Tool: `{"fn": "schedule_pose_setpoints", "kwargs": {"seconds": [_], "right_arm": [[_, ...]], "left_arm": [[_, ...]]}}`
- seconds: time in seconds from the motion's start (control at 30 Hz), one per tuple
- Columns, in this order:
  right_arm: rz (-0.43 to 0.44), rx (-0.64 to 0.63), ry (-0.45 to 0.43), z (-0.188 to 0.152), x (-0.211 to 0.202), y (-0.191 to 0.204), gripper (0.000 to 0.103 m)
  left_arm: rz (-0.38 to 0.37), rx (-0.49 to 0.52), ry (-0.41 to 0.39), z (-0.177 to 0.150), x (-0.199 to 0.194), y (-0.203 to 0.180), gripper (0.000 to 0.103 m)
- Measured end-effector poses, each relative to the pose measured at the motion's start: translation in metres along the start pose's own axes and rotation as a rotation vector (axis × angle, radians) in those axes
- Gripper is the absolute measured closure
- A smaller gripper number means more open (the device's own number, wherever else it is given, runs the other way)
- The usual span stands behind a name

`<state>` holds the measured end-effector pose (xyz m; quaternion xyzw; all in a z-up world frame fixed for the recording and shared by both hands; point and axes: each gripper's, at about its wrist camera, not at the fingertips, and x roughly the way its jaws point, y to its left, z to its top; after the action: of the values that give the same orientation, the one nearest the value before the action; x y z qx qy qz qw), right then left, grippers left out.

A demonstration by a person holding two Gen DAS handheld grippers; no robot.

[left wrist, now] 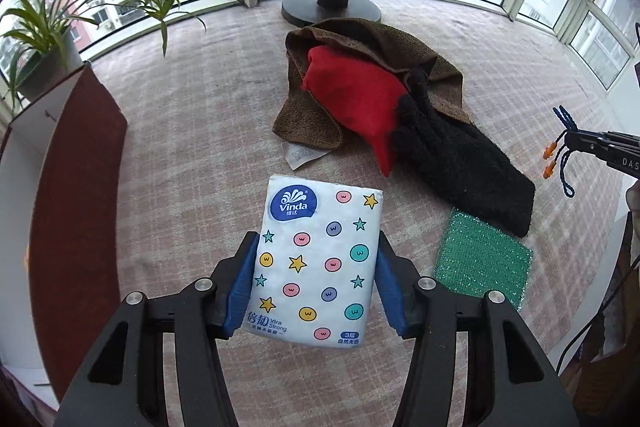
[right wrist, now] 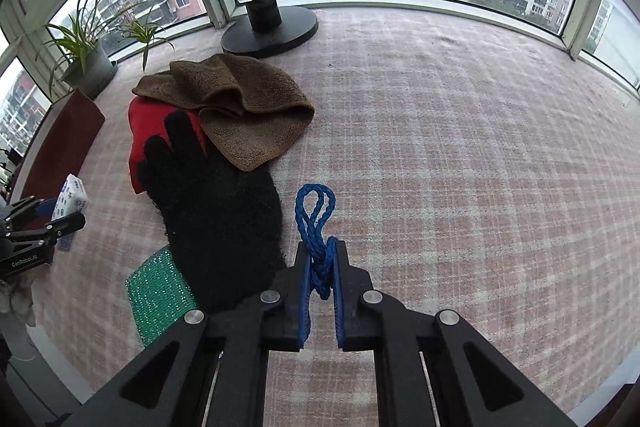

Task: Organize soft objects
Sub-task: 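Grasp the dotted tissue pack with the left gripper while the right gripper grasps the blue-corded earplugs, then carry both items into the box and open both grippers to release them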

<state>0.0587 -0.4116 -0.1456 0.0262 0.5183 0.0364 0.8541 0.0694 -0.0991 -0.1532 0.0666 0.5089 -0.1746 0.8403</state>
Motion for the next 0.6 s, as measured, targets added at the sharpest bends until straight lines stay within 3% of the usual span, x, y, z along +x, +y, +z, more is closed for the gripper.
{"fn": "schedule_pose_setpoints", "kwargs": {"seconds": [0.27, 0.6], "right_arm": [[0.029, -0.048, -0.103, 0.020, -0.049, 0.038, 0.094], [0.155, -0.186, -0.200, 0.055, -0.090, 0.143, 0.094]], "left_arm": [[0.006, -0.038, -0.077, -0.002, -0.044, 0.032, 0.049], [0.077, -0.123, -0.128, -0.021, -0.095, 0.105, 0.049]]}}
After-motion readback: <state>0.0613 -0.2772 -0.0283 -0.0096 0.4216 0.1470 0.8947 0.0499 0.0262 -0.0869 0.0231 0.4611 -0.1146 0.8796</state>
